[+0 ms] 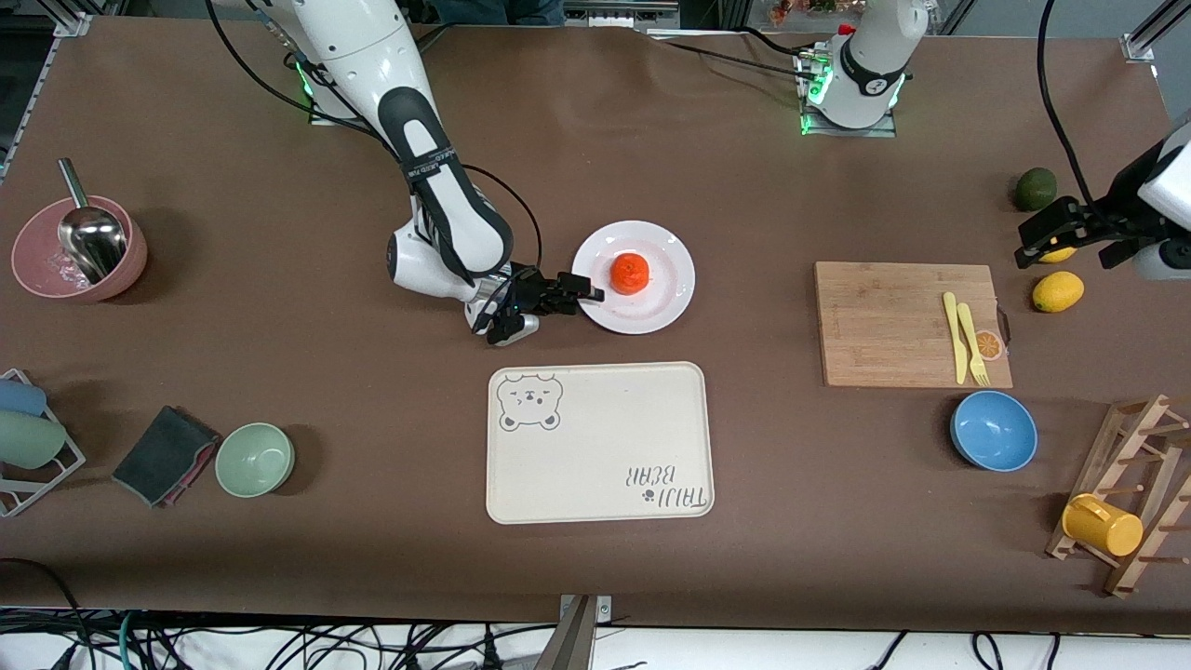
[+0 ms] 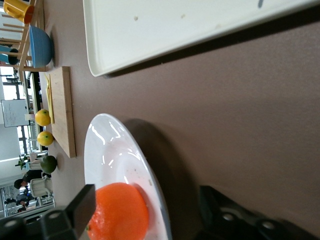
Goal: Place orange and plate with both arms
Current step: 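Grip the white plate rim with the right gripper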
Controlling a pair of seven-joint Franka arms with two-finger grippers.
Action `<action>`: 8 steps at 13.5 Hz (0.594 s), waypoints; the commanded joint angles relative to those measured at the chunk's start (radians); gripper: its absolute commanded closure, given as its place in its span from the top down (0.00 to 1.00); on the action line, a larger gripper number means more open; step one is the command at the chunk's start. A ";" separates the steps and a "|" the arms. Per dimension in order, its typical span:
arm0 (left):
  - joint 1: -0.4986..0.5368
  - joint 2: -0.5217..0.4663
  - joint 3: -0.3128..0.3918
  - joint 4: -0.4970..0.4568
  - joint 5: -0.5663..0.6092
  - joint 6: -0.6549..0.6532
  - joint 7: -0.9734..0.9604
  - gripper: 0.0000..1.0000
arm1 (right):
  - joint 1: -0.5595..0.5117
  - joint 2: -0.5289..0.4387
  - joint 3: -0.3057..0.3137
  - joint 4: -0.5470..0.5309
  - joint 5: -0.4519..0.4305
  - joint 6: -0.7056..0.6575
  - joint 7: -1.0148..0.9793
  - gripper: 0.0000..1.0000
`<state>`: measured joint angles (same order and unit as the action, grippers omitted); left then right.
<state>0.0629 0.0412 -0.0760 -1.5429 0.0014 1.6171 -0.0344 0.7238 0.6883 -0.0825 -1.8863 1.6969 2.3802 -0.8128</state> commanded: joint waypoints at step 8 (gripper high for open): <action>-0.074 -0.029 0.070 -0.033 -0.021 -0.063 -0.016 1.00 | 0.028 0.022 -0.003 0.003 0.015 -0.001 -0.082 0.03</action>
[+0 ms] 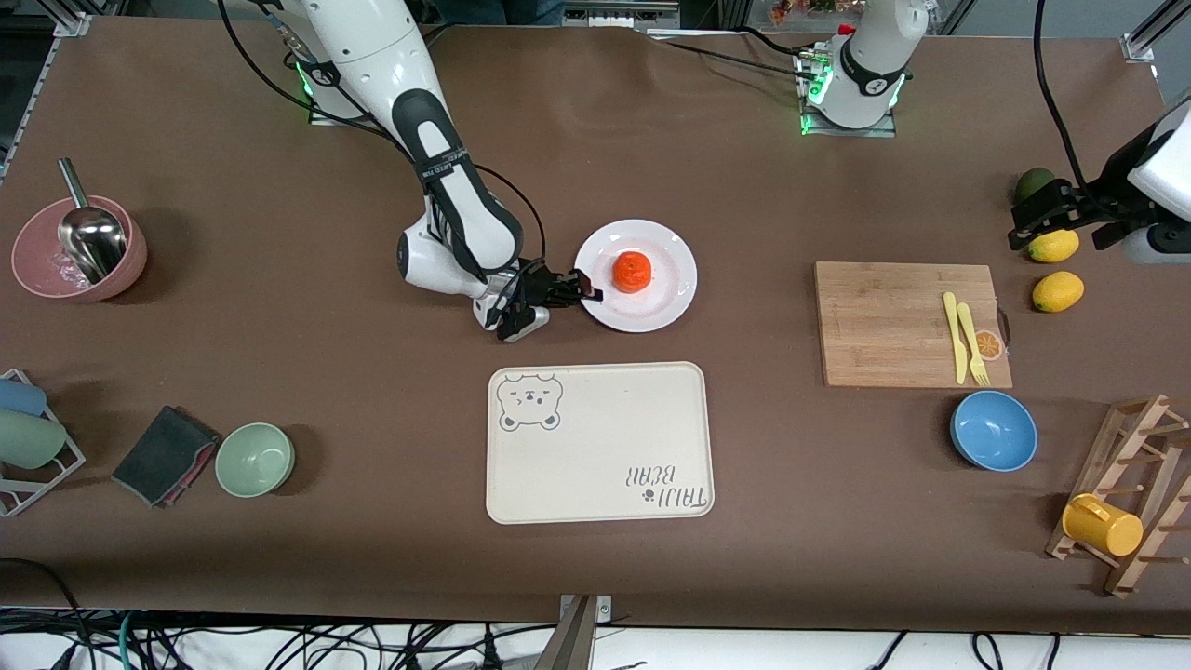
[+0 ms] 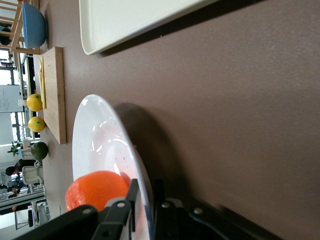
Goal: Place orange and plate with both arms
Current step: 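Grip the white plate rim with the right gripper, then slide the plate with the right gripper onto the bear tray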
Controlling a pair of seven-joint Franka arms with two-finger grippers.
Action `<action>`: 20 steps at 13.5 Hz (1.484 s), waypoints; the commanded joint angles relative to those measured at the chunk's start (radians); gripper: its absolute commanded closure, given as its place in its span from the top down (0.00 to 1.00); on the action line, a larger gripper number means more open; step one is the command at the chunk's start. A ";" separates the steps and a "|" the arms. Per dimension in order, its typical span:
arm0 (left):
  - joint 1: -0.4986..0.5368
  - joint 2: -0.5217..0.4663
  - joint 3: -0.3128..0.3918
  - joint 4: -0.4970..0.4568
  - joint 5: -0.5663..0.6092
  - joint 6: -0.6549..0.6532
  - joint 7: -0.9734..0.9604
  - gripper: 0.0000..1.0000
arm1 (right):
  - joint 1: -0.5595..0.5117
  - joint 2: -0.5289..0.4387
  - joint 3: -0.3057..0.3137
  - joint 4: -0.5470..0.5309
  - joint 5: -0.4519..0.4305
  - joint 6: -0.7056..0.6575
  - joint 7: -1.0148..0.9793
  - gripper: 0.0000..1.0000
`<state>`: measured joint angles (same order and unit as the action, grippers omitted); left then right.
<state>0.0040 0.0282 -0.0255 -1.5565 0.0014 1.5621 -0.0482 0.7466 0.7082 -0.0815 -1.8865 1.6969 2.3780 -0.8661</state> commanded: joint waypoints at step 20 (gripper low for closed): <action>0.002 0.038 0.019 0.009 -0.011 0.115 0.021 1.00 | -0.098 0.218 -0.314 0.561 -0.126 -0.295 0.310 0.00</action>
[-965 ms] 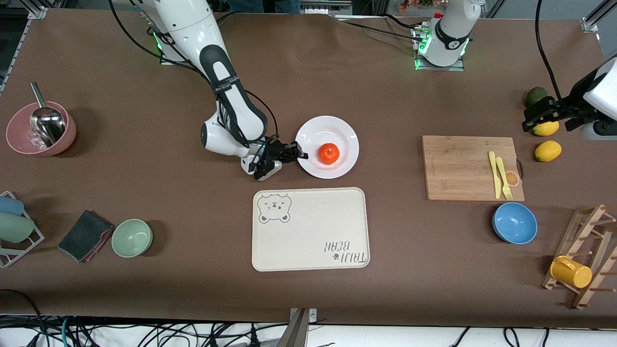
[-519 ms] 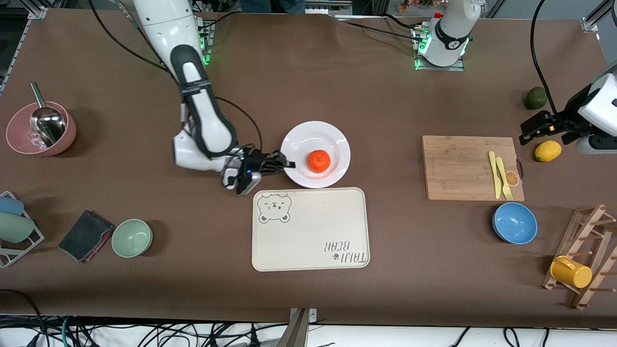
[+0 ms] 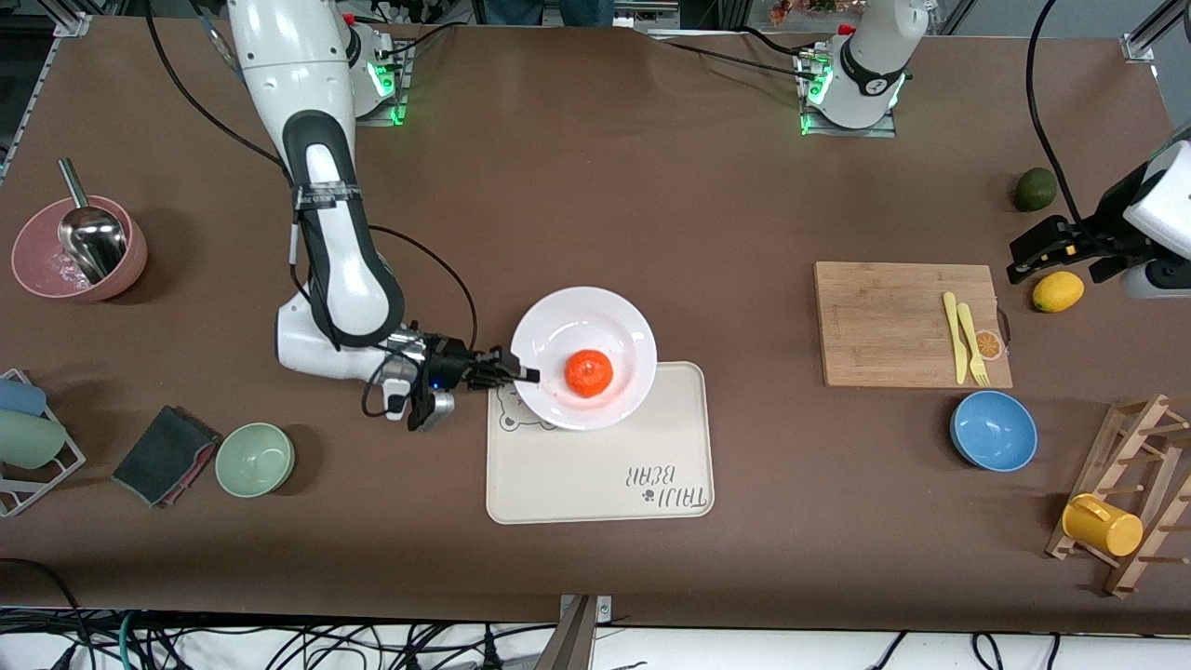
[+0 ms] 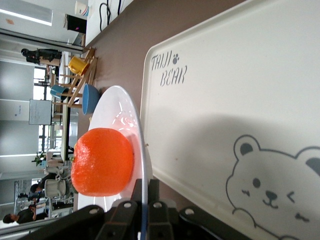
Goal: Place orange and plate with both arms
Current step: 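Slide the plate with the right gripper onto the bear tray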
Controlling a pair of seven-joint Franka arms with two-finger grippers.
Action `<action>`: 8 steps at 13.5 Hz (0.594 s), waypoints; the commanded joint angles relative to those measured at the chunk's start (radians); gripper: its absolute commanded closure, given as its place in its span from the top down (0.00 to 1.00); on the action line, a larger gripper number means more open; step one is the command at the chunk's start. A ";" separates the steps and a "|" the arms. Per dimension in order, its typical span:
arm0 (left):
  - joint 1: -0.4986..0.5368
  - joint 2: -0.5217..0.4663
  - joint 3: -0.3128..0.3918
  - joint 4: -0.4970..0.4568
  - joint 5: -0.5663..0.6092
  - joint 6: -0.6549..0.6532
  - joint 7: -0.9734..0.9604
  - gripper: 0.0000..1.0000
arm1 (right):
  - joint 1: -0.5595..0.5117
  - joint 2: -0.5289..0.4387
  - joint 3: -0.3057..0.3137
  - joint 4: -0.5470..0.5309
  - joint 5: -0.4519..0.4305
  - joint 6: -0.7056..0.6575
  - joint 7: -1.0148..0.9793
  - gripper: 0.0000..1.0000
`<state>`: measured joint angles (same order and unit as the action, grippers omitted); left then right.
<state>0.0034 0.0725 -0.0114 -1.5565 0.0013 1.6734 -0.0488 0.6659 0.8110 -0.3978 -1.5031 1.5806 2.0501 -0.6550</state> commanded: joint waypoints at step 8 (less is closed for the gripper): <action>0.007 -0.002 0.004 0.010 -0.012 0.019 0.015 1.00 | -0.017 0.315 0.013 0.396 -0.001 0.194 0.166 0.00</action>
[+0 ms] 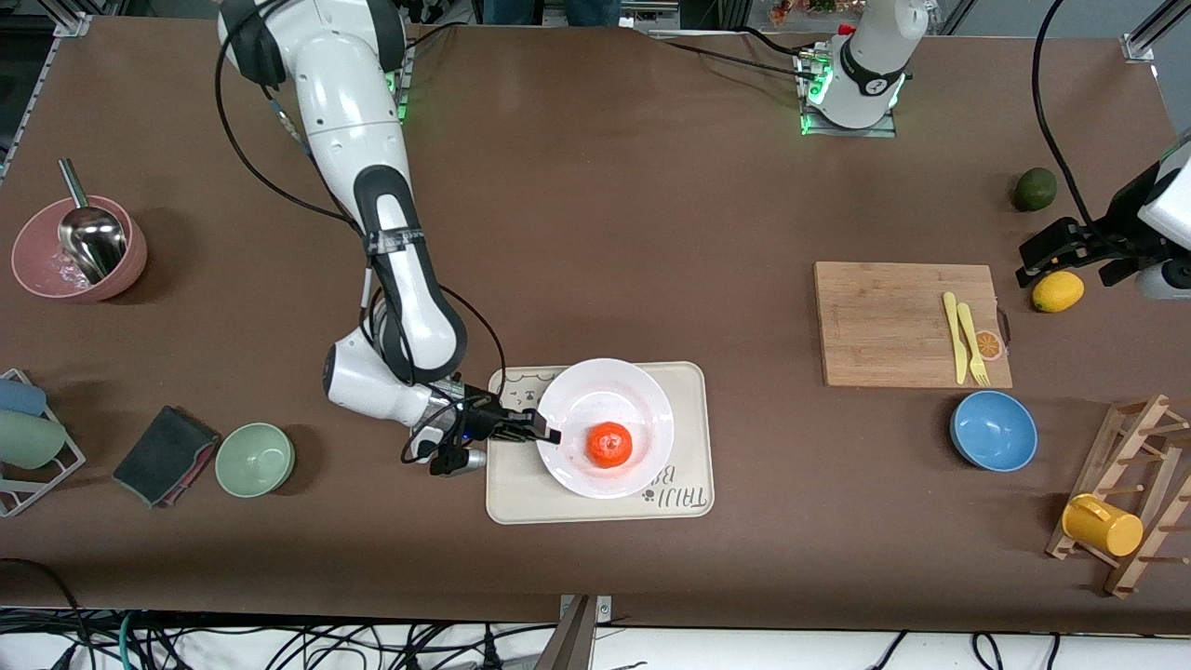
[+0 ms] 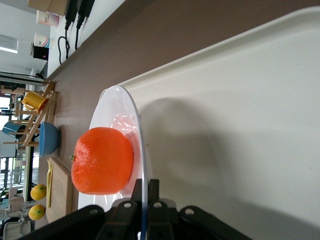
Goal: Place orange and plate with both arms
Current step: 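Slide the plate with the right gripper onto the bear tray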
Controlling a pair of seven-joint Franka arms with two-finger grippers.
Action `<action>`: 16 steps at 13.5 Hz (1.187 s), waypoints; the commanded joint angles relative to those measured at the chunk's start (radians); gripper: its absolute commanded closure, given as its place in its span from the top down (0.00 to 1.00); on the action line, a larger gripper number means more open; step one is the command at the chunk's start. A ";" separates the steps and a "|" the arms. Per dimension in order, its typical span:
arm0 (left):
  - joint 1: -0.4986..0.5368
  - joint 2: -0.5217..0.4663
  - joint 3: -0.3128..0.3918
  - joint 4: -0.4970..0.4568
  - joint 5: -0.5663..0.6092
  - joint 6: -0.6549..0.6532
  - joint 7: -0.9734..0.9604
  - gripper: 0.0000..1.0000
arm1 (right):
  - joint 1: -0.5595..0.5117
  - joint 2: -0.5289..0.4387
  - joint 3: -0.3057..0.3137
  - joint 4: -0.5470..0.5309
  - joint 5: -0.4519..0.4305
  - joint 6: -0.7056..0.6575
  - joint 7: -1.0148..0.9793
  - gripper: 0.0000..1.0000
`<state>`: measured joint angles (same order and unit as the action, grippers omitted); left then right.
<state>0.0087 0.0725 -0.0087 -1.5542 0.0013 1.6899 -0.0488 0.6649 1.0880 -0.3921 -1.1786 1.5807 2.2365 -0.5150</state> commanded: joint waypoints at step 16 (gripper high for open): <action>-0.007 0.009 0.000 0.028 -0.011 -0.002 0.007 1.00 | 0.015 0.046 0.015 0.057 -0.013 0.040 0.010 1.00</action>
<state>0.0067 0.0733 -0.0122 -1.5483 0.0013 1.6909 -0.0489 0.6714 1.1262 -0.3787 -1.1475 1.5806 2.2498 -0.5150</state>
